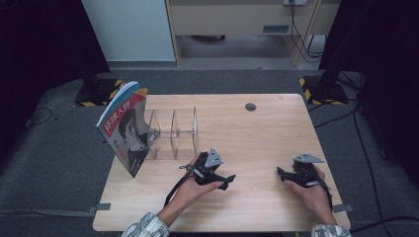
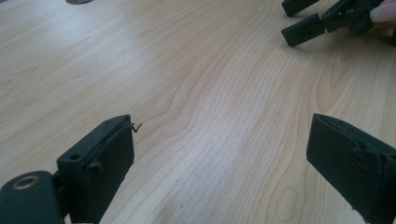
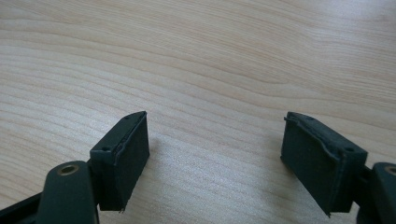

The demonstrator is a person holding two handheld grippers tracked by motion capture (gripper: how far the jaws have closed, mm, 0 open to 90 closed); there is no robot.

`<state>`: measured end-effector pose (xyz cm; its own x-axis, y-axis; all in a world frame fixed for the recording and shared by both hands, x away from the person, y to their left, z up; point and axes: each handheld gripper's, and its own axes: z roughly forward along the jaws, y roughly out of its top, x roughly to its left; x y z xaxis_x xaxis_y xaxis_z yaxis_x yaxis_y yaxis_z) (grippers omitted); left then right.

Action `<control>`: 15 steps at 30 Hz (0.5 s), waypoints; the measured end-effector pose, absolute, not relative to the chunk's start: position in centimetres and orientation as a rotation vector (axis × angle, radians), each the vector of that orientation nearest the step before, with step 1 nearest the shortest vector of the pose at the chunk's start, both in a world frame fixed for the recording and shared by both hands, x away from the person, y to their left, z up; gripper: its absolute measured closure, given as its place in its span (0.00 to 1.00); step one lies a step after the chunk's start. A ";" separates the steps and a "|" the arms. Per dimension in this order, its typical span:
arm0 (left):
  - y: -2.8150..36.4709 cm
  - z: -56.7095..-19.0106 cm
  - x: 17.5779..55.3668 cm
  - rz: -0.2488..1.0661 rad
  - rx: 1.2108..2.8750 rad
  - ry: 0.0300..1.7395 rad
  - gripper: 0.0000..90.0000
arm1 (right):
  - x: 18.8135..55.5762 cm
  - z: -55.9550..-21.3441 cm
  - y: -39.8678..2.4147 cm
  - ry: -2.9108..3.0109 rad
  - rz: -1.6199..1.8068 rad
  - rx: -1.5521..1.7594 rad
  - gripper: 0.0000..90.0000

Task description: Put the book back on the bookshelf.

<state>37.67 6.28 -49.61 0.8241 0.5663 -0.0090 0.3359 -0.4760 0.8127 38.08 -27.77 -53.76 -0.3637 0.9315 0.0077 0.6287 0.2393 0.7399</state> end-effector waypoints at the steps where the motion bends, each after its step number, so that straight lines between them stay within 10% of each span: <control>1: 6.1 -49.7 37.7 0.324 2.117 0.659 0.08 | 38.1 -53.8 -27.8 2.079 0.926 1.428 0.26; 15: 3.8 -51.6 38.9 0.277 2.168 0.689 0.08 | 38.1 -53.8 -27.7 2.083 0.927 1.426 0.26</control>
